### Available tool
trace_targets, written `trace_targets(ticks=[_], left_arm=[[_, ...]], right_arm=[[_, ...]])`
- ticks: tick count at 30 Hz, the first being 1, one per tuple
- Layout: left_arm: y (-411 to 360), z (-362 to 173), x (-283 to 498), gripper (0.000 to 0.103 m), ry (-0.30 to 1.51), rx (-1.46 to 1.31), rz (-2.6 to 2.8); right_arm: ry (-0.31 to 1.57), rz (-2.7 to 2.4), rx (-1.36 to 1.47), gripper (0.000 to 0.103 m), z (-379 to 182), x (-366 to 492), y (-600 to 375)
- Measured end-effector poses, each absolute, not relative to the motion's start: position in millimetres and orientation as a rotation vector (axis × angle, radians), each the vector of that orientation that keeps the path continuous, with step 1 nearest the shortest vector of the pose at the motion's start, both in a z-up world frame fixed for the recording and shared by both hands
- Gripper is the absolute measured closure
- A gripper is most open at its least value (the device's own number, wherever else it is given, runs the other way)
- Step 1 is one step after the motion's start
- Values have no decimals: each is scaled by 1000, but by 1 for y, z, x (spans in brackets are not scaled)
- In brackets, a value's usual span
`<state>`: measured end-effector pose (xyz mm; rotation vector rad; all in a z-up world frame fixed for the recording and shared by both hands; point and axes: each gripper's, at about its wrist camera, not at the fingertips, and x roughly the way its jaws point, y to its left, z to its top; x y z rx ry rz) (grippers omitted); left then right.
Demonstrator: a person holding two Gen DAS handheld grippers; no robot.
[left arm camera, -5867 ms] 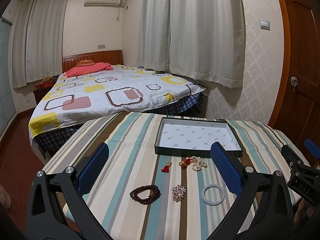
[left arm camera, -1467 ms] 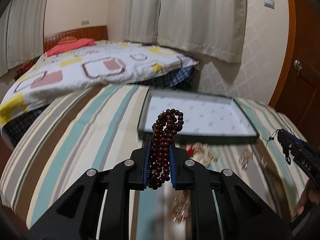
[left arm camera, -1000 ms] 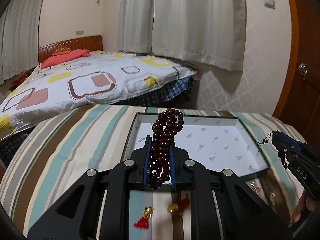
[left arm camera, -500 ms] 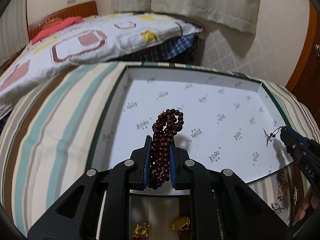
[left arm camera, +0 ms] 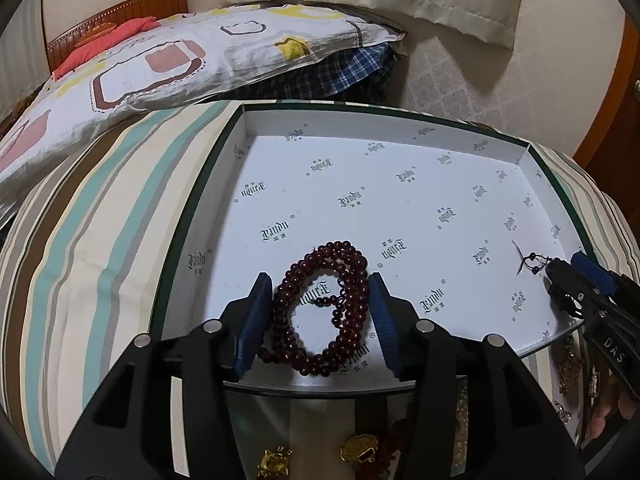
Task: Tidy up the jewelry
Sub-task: 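Open the left tool to drop the bracelet while the right tool releases the earrings in the box, then move the left tool to the pearl brooch while the right tool moves to the white jade bangle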
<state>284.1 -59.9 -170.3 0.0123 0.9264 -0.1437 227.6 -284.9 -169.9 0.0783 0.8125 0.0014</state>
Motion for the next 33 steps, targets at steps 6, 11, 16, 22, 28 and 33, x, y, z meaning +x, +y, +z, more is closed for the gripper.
trace_targets(ticks=[6, 11, 16, 22, 28, 33], left_arm=[[-58, -156, 268, 44, 864, 19, -138], [-53, -136, 242, 42, 792, 17, -128], [-42, -119, 204, 39, 702, 17, -87], [-29, -116, 166, 38, 679, 15, -53], [-12, -124, 132, 38, 699, 6, -28], [3, -132, 105, 38, 715, 3, -1]], right_arm=[[764, -6, 81, 56, -156, 213, -282], [729, -9, 83, 55, -142, 194, -277], [709, -4, 83, 53, -134, 169, -269], [699, 9, 74, 51, -134, 133, -252], [707, 31, 65, 50, -143, 96, -235], [711, 50, 65, 44, -151, 72, -223]])
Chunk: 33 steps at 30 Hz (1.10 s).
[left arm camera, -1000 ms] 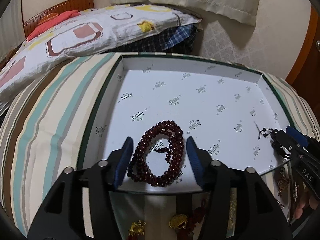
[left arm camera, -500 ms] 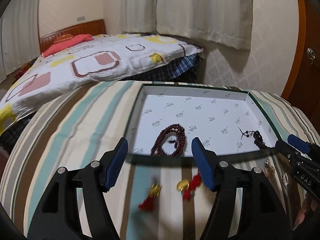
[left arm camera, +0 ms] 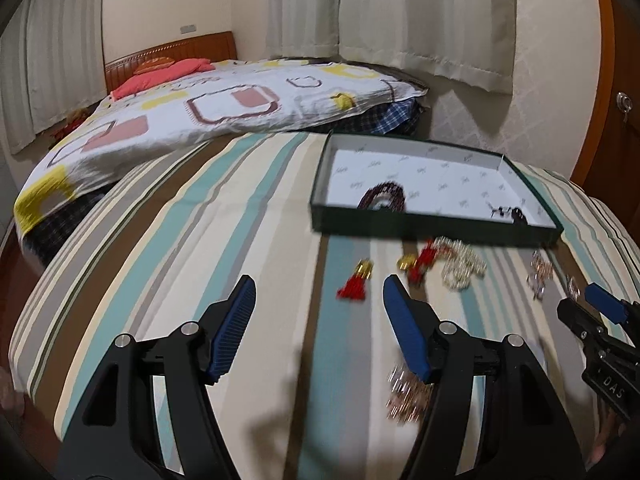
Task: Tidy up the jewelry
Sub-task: 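Move the left tool to the pearl brooch while the right tool moves to the white jade bangle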
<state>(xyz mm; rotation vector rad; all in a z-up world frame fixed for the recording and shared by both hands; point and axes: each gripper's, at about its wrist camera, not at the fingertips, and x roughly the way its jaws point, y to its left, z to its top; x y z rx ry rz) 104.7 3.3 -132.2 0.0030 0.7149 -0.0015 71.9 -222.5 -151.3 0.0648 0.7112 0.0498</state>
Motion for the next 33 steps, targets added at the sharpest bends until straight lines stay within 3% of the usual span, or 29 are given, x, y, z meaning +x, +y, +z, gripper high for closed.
trace_targets(ticks=[6, 16, 26, 29, 33], left_arm=[[21, -142, 83, 38, 736, -5, 33], [34, -152, 72, 38, 761, -23, 55], [28, -157, 71, 38, 774, -12, 44], [24, -158, 71, 38, 775, -2, 34], [13, -160, 71, 38, 779, 10, 12]], right_arm=[[729, 94, 63, 33, -162, 57, -202], [764, 117, 28, 25, -175, 54, -180], [829, 128, 22, 24, -186, 60, -176], [830, 144, 28, 35, -187, 59, -177], [830, 141, 30, 35, -185, 56, -181]])
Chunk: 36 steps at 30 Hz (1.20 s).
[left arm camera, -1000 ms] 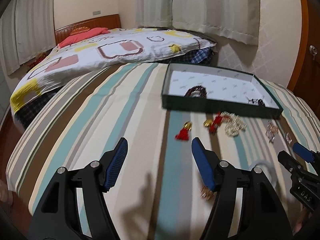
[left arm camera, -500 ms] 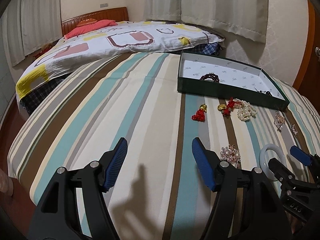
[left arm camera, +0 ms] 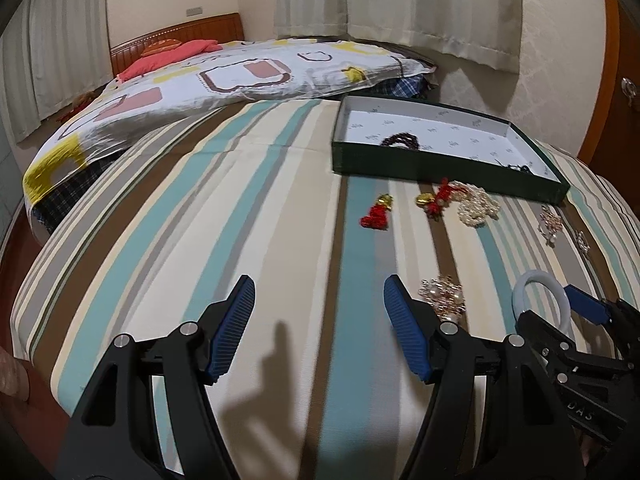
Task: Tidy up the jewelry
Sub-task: 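Move the left tool to the pearl brooch while the right tool moves to the white jade bangle, then grasp the pearl flower brooch with the left tool while the right tool grasps the white jade bangle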
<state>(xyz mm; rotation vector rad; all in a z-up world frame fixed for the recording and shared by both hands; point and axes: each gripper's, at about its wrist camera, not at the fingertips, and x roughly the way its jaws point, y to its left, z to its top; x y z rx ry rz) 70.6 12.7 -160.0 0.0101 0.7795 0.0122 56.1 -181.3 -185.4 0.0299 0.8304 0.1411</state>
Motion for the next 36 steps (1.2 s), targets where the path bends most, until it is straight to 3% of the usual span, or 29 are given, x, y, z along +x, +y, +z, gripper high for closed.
trace_targets(ticks=[29, 31, 33, 36], left_arm=[[-54, -175, 86, 38, 835, 67, -114], [-55, -177, 87, 40, 841, 67, -115], [-55, -180, 89, 54, 857, 61, -126], [-55, -182, 89, 62, 864, 56, -137]], right_arm=[[808, 38, 91, 35, -182, 51, -243], [809, 38, 89, 35, -183, 51, -243], [810, 37, 89, 35, -184, 51, -243], [813, 37, 90, 35, -184, 51, -242]])
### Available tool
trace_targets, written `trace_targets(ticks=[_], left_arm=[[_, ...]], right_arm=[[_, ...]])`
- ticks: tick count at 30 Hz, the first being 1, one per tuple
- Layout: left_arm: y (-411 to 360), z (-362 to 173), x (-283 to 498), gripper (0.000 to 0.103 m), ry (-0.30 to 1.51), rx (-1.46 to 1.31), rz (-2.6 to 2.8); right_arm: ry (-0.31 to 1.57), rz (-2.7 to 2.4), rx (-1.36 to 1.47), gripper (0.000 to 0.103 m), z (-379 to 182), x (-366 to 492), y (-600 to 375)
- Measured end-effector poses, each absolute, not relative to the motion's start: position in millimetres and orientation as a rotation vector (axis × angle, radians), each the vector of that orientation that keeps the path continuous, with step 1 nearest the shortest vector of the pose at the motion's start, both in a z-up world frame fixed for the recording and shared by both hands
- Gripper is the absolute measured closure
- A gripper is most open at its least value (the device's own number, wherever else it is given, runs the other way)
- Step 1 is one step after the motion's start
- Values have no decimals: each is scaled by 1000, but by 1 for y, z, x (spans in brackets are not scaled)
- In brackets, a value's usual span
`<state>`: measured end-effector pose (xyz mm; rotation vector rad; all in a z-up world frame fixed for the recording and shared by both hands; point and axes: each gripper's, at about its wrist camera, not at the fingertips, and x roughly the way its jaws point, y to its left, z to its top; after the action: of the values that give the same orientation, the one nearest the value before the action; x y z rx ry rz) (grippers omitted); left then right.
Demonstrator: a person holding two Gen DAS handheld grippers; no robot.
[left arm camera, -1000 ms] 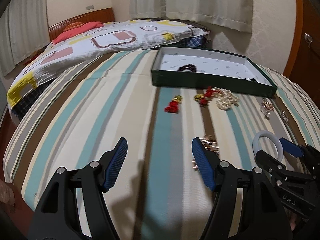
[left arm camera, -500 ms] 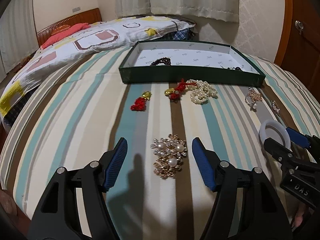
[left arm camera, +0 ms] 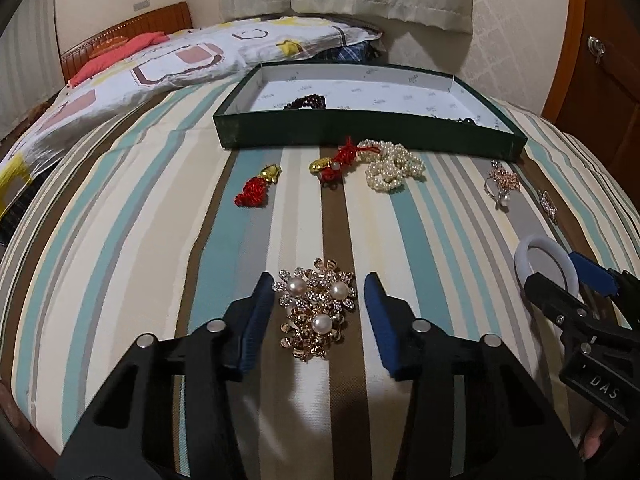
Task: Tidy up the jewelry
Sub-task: 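Grasp the pearl flower brooch with the left tool while the right tool grasps the white jade bangle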
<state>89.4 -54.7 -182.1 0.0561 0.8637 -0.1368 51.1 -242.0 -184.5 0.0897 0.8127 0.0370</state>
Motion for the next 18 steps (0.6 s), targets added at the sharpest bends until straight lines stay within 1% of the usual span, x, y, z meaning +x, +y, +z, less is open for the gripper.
trace_targets(ticks=[2, 18], left_arm=[[-54, -183, 90, 64, 864, 54, -140], [-54, -182, 90, 65, 857, 52, -146]], right_arm=[[815, 37, 89, 35, -185, 51, -241], [816, 38, 89, 35, -185, 51, -240]])
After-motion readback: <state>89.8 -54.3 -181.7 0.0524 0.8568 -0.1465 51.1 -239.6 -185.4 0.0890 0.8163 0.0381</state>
